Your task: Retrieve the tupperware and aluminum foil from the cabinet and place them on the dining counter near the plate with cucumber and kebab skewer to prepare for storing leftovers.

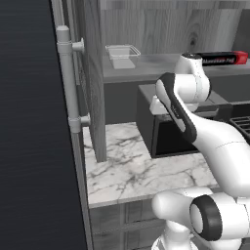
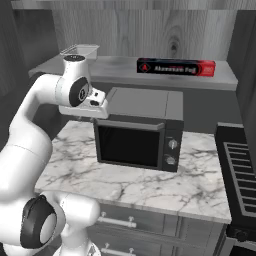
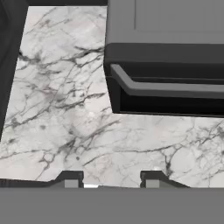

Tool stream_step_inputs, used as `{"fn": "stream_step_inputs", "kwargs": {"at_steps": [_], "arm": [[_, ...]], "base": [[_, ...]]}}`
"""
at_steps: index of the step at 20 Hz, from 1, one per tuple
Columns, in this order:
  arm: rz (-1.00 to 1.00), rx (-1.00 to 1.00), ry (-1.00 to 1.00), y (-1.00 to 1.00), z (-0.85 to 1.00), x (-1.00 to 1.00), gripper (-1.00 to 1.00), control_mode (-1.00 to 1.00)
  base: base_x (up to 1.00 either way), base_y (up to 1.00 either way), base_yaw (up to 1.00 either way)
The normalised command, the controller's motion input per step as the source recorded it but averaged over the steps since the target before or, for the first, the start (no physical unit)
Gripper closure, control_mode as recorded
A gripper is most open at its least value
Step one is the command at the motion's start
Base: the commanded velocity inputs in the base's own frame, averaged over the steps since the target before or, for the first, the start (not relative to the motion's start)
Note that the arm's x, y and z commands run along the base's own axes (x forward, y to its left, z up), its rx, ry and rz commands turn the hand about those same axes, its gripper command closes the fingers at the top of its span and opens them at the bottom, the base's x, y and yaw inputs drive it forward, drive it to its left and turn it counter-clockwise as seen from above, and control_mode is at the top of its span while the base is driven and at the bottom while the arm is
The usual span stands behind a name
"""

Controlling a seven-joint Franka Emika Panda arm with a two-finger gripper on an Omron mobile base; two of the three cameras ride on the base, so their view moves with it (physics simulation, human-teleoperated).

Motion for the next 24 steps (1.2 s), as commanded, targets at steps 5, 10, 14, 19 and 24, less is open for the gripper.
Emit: {"fn": "stream_step_inputs", "kwargs": {"at_steps": [5, 10, 14, 19, 24], "arm": [[0.02, 0.0, -0.18, 0.08, 0.12, -0.03, -1.0, -1.0], [0.0, 0.0, -0.39, 0.15, 0.51, 0.0, -1.0, -1.0], [0.0, 0.02, -0.38, 0.16, 0.71, 0.0, -1.0, -1.0], [0.0, 0.05, -0.34, 0.06, 0.62, 0.05, -1.0, -1.0], [0.0, 0.05, -0.3, 0.01, 0.55, 0.09, -1.0, -1.0]], "base": [[0.0, 0.0, 0.0], [0.0, 0.0, 0.0], [0.0, 0.0, 0.0], [0.0, 0.0, 0.0], [0.0, 0.0, 0.0]]}}
